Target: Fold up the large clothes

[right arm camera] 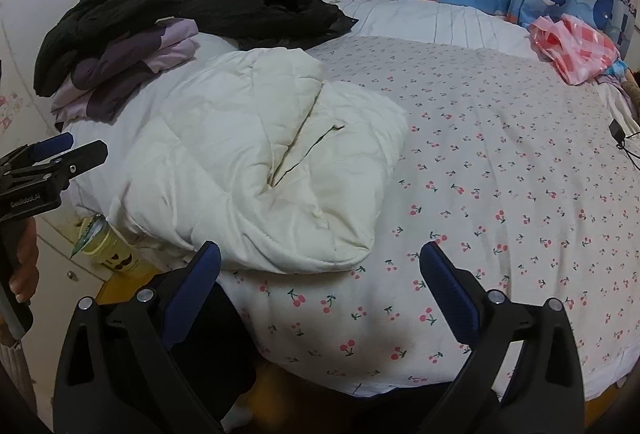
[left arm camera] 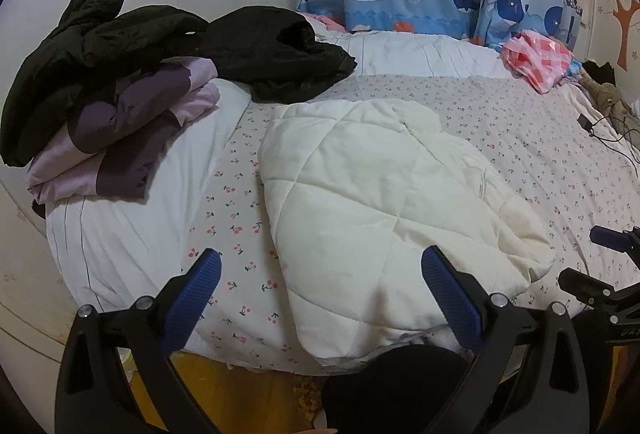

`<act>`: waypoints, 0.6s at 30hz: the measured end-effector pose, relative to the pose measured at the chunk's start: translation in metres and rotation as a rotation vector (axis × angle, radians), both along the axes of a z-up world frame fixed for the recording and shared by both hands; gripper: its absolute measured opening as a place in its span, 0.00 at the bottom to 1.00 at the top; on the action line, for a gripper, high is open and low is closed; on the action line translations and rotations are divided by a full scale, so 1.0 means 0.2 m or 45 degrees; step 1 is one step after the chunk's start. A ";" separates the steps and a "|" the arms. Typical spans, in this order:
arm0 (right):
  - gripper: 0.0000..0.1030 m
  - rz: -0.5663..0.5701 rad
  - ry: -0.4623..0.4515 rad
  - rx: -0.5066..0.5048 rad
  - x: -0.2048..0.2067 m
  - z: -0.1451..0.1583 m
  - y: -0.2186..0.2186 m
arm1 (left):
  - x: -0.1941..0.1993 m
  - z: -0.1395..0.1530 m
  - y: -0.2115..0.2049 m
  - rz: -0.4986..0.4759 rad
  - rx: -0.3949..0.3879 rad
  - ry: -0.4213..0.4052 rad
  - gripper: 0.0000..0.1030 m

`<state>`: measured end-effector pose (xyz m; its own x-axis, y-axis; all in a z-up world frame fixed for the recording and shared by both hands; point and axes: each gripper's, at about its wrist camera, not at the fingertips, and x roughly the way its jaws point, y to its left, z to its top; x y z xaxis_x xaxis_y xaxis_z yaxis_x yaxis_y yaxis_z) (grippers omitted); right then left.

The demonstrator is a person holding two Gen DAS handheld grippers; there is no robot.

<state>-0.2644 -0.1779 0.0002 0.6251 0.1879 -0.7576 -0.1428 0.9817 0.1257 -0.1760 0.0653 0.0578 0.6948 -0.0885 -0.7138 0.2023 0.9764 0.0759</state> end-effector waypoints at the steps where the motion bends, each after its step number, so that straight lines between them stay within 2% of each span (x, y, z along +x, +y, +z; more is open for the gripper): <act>1: 0.93 0.003 0.003 0.002 0.00 0.00 0.01 | 0.00 0.00 0.00 0.002 0.001 0.001 0.93; 18: 0.93 0.038 0.006 0.002 0.01 -0.02 0.05 | -0.01 -0.01 0.03 0.038 -0.014 0.022 0.93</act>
<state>-0.2633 -0.1675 -0.0042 0.6156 0.2080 -0.7601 -0.1718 0.9768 0.1282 -0.1786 0.0713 0.0563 0.6847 -0.0762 -0.7248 0.1745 0.9827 0.0615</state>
